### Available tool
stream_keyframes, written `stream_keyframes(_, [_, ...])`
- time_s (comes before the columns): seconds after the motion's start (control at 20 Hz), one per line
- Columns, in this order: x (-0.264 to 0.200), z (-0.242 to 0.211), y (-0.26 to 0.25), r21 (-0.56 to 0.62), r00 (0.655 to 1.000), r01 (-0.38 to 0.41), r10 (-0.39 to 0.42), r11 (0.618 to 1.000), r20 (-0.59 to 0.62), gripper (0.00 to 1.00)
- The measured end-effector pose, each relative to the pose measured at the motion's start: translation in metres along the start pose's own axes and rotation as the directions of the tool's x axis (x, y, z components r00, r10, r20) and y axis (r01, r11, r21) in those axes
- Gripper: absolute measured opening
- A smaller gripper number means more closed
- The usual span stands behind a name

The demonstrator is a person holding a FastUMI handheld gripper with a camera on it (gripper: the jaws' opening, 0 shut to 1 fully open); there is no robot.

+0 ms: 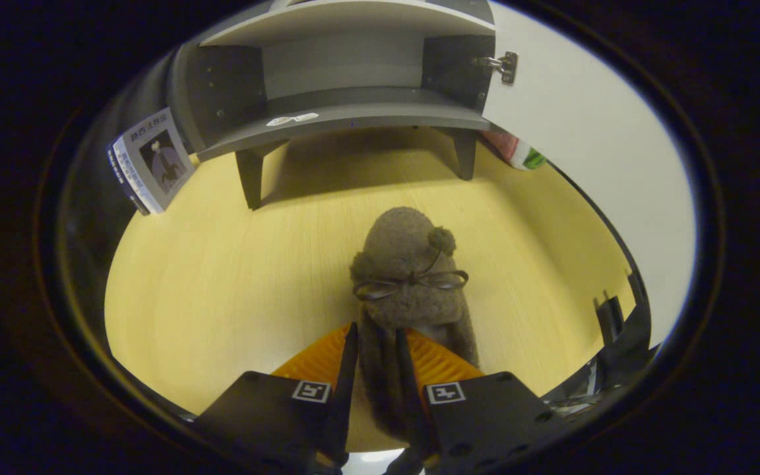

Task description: Open the shoe cabinet door, grab the shoes and put them into the shoe cabinet, then close the shoe cabinet door.

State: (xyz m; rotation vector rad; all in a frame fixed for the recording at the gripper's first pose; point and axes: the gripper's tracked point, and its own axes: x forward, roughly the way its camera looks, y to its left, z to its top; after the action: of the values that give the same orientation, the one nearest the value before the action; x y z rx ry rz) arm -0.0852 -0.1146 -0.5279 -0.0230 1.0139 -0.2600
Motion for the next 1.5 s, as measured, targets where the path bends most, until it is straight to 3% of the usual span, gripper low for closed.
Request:
stream_keyframes(0.35, [0.019, 0.011, 0.009, -0.010, 1.000, -0.013, 0.014, 1.000, 0.017, 0.39])
stream_keyframes(0.5, [0.021, 0.012, 0.007, -0.004, 1.000, -0.009, 0.009, 1.000, 0.030, 0.27])
stream_keyframes(0.7, [0.021, 0.010, 0.002, 0.030, 1.000, 0.003, -0.004, 1.000, 0.021, 0.30])
stream_keyframes(0.9, [0.026, 0.009, 0.002, -0.034, 0.999, 0.043, -0.042, 0.999, 0.034, 0.32])
stream_keyframes(1.0, [0.022, 0.010, 0.001, -0.045, 0.997, 0.062, -0.061, 0.997, 0.042, 0.16])
stream_keyframes(1.15, [0.021, 0.011, 0.002, 0.019, 0.998, 0.026, -0.027, 0.999, 0.049, 0.15])
stream_keyframes(1.2, [0.021, 0.011, 0.003, 0.038, 0.999, 0.014, -0.016, 0.999, 0.050, 0.05])
stream_keyframes(1.5, [0.021, 0.012, 0.003, 0.027, 0.998, 0.007, -0.009, 1.000, 0.056, 0.03])
